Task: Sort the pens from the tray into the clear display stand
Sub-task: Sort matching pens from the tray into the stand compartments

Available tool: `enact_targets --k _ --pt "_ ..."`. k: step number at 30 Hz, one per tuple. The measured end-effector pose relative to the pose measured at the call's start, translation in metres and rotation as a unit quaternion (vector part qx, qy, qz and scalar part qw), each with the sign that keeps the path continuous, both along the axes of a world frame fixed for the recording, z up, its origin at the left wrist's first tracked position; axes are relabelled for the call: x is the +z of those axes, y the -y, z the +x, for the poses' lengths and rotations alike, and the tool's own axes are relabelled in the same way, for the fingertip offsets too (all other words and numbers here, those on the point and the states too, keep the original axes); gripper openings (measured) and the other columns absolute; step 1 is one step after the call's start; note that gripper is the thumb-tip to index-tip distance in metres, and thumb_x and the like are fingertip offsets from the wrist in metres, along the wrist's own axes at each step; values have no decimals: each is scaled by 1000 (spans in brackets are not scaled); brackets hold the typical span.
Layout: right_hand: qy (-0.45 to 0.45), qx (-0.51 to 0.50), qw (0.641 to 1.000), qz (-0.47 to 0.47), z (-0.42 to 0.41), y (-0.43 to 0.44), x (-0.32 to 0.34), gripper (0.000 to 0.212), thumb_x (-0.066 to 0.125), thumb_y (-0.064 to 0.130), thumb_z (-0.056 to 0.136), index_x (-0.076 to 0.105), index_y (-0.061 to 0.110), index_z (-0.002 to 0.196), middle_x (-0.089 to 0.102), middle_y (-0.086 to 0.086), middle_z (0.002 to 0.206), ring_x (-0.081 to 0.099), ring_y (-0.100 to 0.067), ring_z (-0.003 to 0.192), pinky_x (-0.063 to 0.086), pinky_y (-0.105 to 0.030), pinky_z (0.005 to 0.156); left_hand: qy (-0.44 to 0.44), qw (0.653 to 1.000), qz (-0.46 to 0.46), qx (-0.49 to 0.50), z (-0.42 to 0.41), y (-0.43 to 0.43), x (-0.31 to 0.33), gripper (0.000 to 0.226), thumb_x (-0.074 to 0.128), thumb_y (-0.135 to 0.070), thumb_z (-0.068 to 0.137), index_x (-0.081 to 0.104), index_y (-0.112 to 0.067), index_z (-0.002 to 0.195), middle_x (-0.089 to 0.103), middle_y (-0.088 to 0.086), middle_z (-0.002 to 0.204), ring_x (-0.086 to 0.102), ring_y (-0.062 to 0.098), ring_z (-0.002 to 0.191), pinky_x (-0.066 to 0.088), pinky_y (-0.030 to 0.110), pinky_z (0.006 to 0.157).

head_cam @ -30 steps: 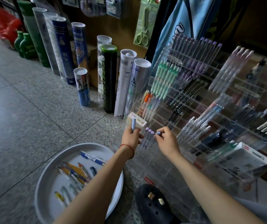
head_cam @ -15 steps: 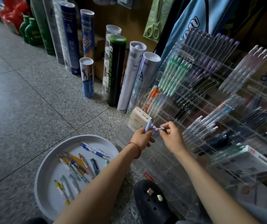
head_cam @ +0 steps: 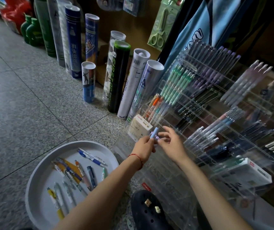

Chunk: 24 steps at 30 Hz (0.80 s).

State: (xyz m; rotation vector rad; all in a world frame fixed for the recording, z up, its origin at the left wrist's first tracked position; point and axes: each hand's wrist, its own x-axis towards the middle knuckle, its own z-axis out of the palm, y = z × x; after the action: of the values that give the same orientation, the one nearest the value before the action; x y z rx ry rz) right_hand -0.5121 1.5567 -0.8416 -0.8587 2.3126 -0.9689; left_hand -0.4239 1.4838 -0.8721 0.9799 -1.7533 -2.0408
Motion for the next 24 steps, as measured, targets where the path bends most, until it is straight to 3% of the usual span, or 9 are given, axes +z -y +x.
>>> enact_targets --k 3,5,8,10,14,16,20,22,24 --pt "21 29 996 -77 11 -10 18 29 51 4 93 56 16 119 63 15 94 61 5 85 50 -11 76 -19 999 -28 -22 0 -8 0 26 37 -14 98 61 -6 94 52 3 61 44 13 56 35 25 57" --pt "25 2 994 -108 13 -15 19 23 51 5 93 61 14 111 65 13 86 63 6 75 50 -10 68 -11 997 -66 -33 2 -12 2 28 39 -17 98 63 -3 100 53 2 65 46 12 60 36 23 58" --pt "55 -37 989 -128 16 -18 20 25 55 10 92 60 6 116 66 2 87 63 -3 76 53 -16 67 -22 989 -147 -9 3 -17 0 23 52 -16 93 64 -4 109 67 9 95 60 21 94 46 27 80" --pt "102 -83 977 -169 17 -17 19 22 53 3 91 59 2 113 65 0 82 65 0 67 51 -12 61 -33 984 -174 27 4 -19 1 23 61 -12 87 67 -5 108 68 12 107 57 26 112 44 30 91" --pt "120 -141 962 -202 19 -16 24 19 58 -2 88 61 -4 106 66 -5 78 63 -2 58 51 -12 55 -21 980 -194 39 4 -19 8 14 64 -12 85 70 -4 95 66 6 87 57 30 110 42 31 88" --pt "124 -180 949 -228 14 -18 35 14 58 -2 88 62 -1 101 66 -7 80 62 -10 61 53 -14 55 7 969 -248 5 3 -14 13 18 61 -18 87 67 -5 98 66 9 93 57 28 109 40 29 85" --pt "1 -190 945 -266 -3 -27 55 17 58 -1 87 64 12 95 68 -5 88 66 -10 68 55 -14 62 134 910 -385 -79 8 5 7 39 45 -22 95 44 -21 134 46 0 135 37 22 126 30 33 99" --pt "-133 -147 956 -215 -7 -29 49 21 55 -1 88 64 6 106 67 -7 97 64 -12 79 52 -7 69 162 890 -408 -125 12 12 0 53 42 -13 94 29 -25 143 32 -1 146 25 23 133 26 37 105" --pt "-236 -72 962 -119 -2 -29 34 26 54 -1 89 62 -1 113 66 -11 101 59 -13 81 43 3 66 182 874 -420 -163 13 12 -4 62 42 -10 92 20 -28 146 23 2 151 20 25 136 24 40 108"
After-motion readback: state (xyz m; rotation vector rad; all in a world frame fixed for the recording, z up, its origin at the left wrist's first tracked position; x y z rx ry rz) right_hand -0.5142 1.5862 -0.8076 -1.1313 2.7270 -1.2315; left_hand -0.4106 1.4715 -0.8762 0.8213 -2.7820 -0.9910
